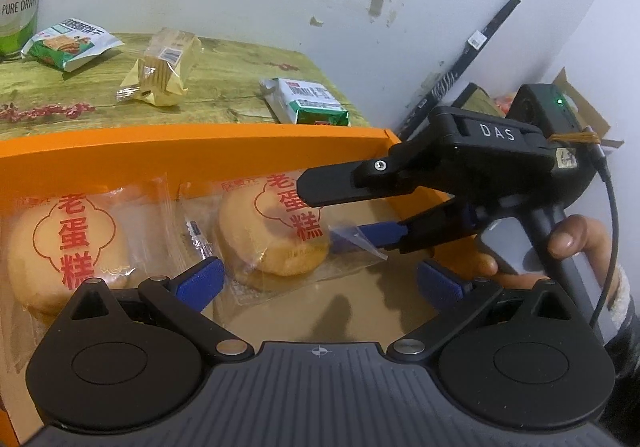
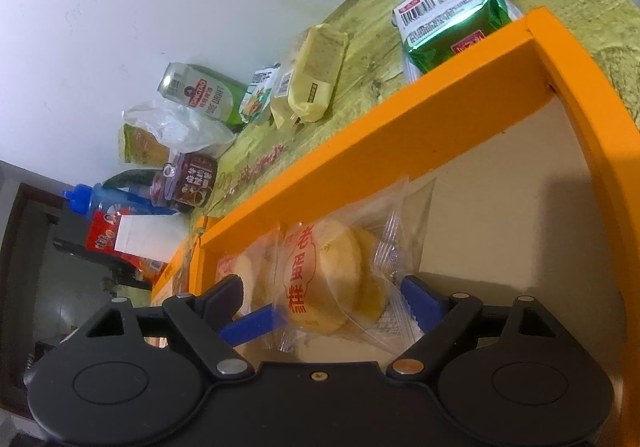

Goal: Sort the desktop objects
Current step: 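Hold the right gripper open over the pastries in the orange tray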

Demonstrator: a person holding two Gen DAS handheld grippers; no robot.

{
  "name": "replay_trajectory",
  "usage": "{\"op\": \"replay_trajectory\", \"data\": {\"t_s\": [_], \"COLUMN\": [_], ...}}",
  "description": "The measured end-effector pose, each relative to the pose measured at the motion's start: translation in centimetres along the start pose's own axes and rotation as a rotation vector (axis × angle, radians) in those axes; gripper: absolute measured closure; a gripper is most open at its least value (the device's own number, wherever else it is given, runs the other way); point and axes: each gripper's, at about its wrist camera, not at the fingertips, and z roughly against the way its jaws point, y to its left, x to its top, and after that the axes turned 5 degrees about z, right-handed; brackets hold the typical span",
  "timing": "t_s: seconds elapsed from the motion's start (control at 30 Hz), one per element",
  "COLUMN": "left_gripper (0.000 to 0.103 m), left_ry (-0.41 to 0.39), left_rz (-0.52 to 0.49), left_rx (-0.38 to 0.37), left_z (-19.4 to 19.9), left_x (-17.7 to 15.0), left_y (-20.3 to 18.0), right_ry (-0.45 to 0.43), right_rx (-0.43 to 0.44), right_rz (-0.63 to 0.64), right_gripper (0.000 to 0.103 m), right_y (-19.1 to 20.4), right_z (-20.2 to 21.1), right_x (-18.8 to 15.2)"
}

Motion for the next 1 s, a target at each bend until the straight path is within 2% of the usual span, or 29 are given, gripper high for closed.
{"op": "replay_trajectory", "data": {"t_s": [0.4, 0.63, 1.0], "left_gripper": [0.000, 0.000, 0.000], "left_ry": [-0.026, -0.054, -0.027], "left_rz": [0.003, -0.016, -0.070], "left_rx": [0.004, -0.006, -0.039], "left_z": [0.3, 1.3, 1.1], "left_x": [-0.1, -0.6, -1.5], "left_y": [0.0, -0.2, -1.3], "right_ry": [-0.011, -0.038, -0.053], "right_rx": [0.000, 0.031, 0.062], "right_rz": [-0.009, -0.066, -0.098], "right_gripper": [0.017, 0.017, 0.017], "right_y": [0.2, -0.5, -1.0], "right_z": [-0.4, 1.1, 2.5], "right_x": [0.1, -0.1, -1.6]}}
